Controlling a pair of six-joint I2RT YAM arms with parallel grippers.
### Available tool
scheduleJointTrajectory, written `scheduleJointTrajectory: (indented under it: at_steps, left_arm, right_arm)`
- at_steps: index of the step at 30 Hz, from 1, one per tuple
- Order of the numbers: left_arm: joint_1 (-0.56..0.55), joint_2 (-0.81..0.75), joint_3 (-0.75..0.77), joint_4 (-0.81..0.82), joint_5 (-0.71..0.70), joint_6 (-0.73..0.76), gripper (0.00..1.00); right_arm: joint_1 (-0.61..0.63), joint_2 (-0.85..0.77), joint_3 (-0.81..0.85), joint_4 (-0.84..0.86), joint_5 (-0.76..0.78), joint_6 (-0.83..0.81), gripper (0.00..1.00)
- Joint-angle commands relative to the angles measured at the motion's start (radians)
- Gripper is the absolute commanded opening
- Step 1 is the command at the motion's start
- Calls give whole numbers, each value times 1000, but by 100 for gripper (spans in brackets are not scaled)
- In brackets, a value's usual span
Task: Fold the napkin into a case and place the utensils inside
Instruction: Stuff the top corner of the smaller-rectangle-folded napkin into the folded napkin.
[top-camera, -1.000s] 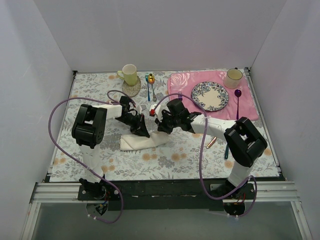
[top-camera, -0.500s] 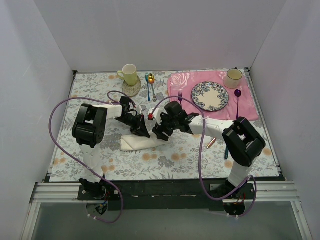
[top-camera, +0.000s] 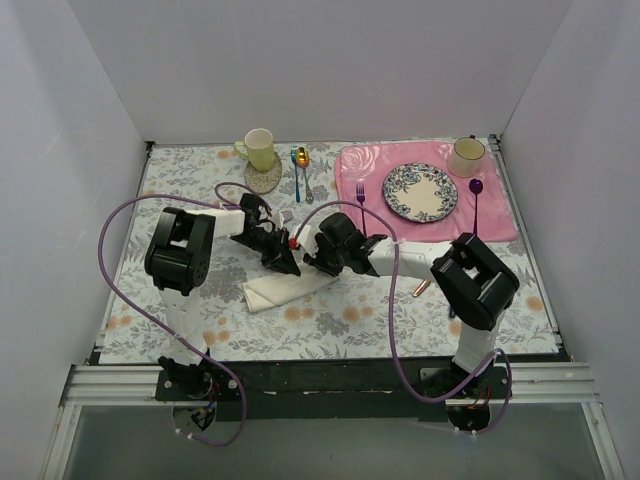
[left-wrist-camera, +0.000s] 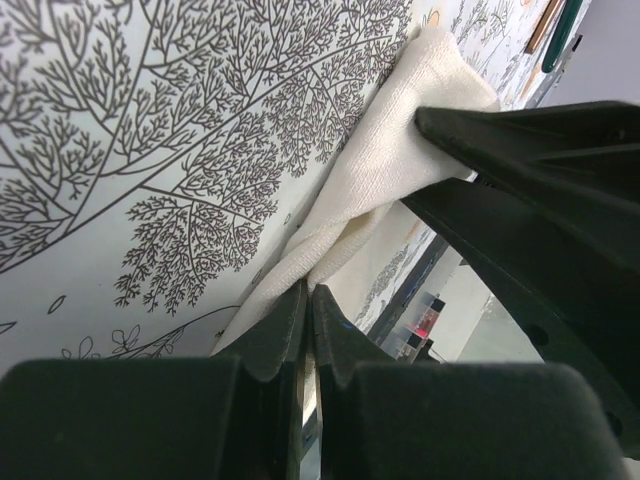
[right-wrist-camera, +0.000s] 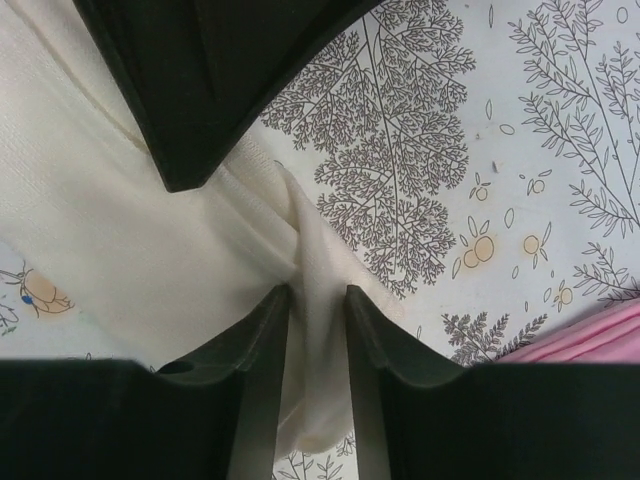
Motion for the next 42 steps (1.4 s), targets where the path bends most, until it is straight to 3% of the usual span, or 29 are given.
scheduleJointTrajectory:
  at_steps: [1, 6, 11, 17, 24, 27, 30, 31, 33, 35, 38, 40, 42]
  left_arm:
    - [-3, 35, -25, 13, -121, 34, 0]
    - [3, 27, -25, 13, -112, 34, 0]
    - [17, -55, -42, 47, 17, 37, 5]
    - [22, -138, -39, -11, 11, 72, 29]
    - [-26, -128, -36, 44, -8, 25, 38]
    - [-56, -121, -33, 87, -51, -9, 38]
    - [-56, -100, -33, 96, -113, -29, 29]
    - [-58, -82, -33, 90, -133, -29, 20]
    - [-56, -71, -46, 88, -149, -29, 12]
    - [-56, -52, -63, 81, -157, -27, 2]
    - [-56, -36, -83, 81, -170, -23, 0]
    - [-56, -31, -96, 84, -170, -21, 0]
    - [-55, -25, -93, 85, -163, -21, 0]
  right_arm:
    - [8, 15, -35, 54, 122, -44, 31]
    - [19, 37, -43, 65, 167, -53, 20]
    - [25, 54, -44, 57, 165, -58, 4]
    - [24, 63, -52, 60, 160, -56, 2]
    - [25, 61, -35, 54, 144, -39, 3]
    - [25, 55, -40, 57, 137, -39, 4]
    - [25, 47, -43, 59, 133, -38, 7]
    - [25, 43, -43, 57, 131, -36, 10]
    - [24, 32, -32, 52, 130, -27, 16]
    - [21, 11, -14, 40, 134, -3, 29]
    - [-7, -29, 61, -10, 104, 55, 49]
    - [-31, -66, 104, -69, 104, 68, 54]
    - [-50, -104, 98, -29, 122, 68, 70]
